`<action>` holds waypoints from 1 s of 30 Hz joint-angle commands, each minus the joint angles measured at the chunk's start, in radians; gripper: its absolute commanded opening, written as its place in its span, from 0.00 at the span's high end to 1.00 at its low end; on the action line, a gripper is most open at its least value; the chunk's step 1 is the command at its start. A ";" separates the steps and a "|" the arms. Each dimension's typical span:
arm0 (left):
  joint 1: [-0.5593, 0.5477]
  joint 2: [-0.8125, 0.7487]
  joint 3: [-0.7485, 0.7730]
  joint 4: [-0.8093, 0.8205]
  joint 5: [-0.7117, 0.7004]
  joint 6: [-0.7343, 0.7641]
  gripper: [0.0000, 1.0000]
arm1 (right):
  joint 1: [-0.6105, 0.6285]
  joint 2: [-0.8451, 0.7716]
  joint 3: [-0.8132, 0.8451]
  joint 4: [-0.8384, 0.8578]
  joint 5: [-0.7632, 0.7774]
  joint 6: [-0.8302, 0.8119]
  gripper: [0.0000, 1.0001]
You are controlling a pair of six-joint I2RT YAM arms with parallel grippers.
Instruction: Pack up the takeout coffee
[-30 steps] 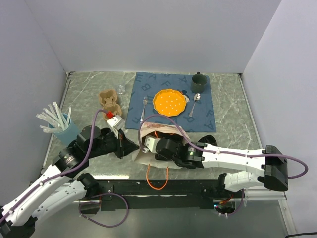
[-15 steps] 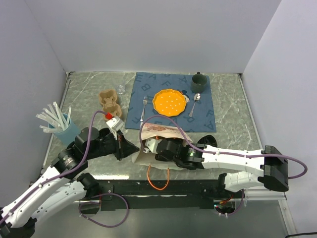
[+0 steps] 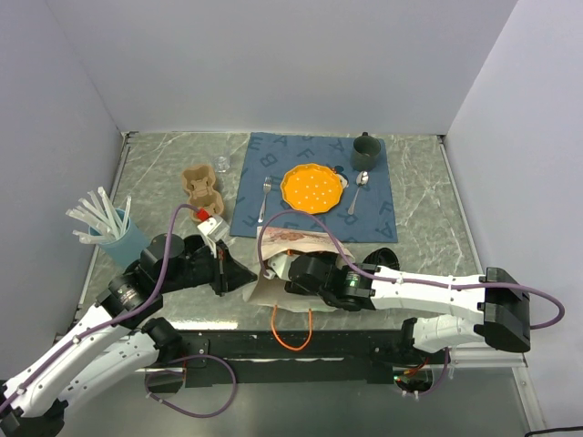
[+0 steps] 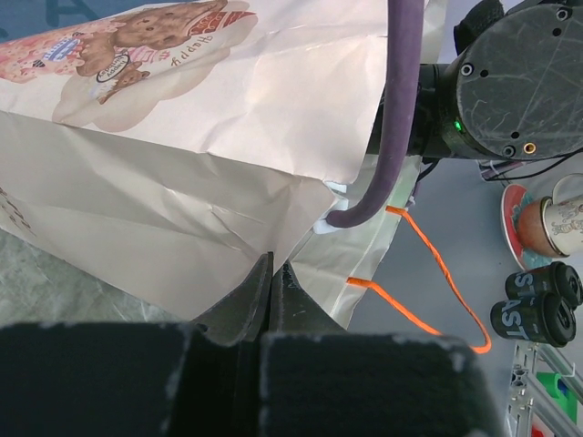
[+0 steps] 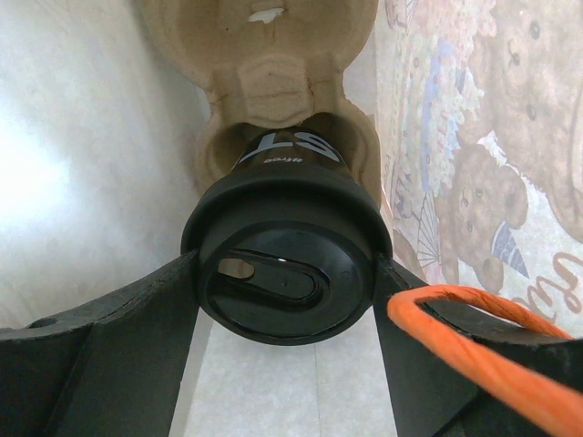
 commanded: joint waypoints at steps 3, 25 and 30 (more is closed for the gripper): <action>-0.003 -0.006 0.023 0.043 0.050 -0.036 0.99 | -0.022 0.016 -0.009 0.000 0.021 0.039 0.58; -0.003 -0.025 0.022 0.136 -0.099 0.154 0.99 | -0.036 -0.022 0.011 0.029 -0.015 -0.004 0.58; -0.004 -0.054 -0.016 0.161 -0.033 0.153 0.99 | -0.044 -0.016 0.014 0.058 0.039 -0.022 0.59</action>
